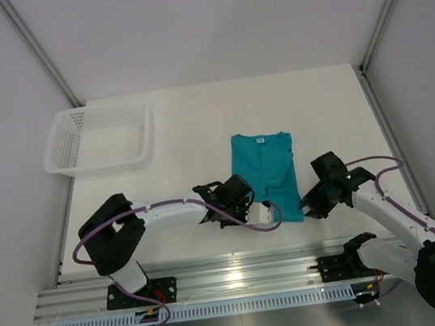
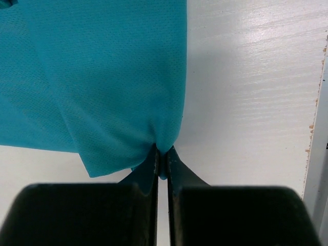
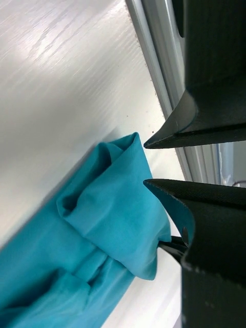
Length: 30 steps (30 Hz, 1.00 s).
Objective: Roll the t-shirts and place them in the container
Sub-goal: Roll the tshirt
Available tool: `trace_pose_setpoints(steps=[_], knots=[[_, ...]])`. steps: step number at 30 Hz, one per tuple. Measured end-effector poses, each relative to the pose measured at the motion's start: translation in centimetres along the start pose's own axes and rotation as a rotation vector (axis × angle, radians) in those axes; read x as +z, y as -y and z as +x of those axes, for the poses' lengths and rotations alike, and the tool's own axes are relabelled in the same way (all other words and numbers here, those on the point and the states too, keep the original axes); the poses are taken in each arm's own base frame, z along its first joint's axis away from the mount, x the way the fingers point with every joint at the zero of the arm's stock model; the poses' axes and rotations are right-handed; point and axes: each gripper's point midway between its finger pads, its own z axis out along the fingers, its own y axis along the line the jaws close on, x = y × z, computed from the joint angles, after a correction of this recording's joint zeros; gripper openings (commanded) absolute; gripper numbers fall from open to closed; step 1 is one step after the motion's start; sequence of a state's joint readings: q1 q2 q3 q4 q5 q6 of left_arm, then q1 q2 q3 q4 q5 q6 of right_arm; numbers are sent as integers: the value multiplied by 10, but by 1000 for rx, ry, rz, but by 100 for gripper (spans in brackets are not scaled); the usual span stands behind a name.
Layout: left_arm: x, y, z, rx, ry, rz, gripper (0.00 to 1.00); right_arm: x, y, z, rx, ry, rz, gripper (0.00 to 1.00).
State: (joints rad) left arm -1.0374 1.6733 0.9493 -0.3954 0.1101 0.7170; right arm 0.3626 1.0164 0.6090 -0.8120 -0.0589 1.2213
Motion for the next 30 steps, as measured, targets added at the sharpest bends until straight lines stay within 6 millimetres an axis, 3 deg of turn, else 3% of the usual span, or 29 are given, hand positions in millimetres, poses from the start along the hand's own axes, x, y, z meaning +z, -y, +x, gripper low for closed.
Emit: trace_pose_setpoints(steps=[9, 16, 30], knots=[[-2, 3, 2, -33, -5, 29, 1, 17, 12, 15, 63, -20, 69, 36], [-2, 3, 2, -44, -3, 32, 1, 30, 12, 10, 87, 5, 82, 36], [-2, 3, 2, -58, -2, 42, 1, 37, 21, 8, 74, 28, 103, 41]])
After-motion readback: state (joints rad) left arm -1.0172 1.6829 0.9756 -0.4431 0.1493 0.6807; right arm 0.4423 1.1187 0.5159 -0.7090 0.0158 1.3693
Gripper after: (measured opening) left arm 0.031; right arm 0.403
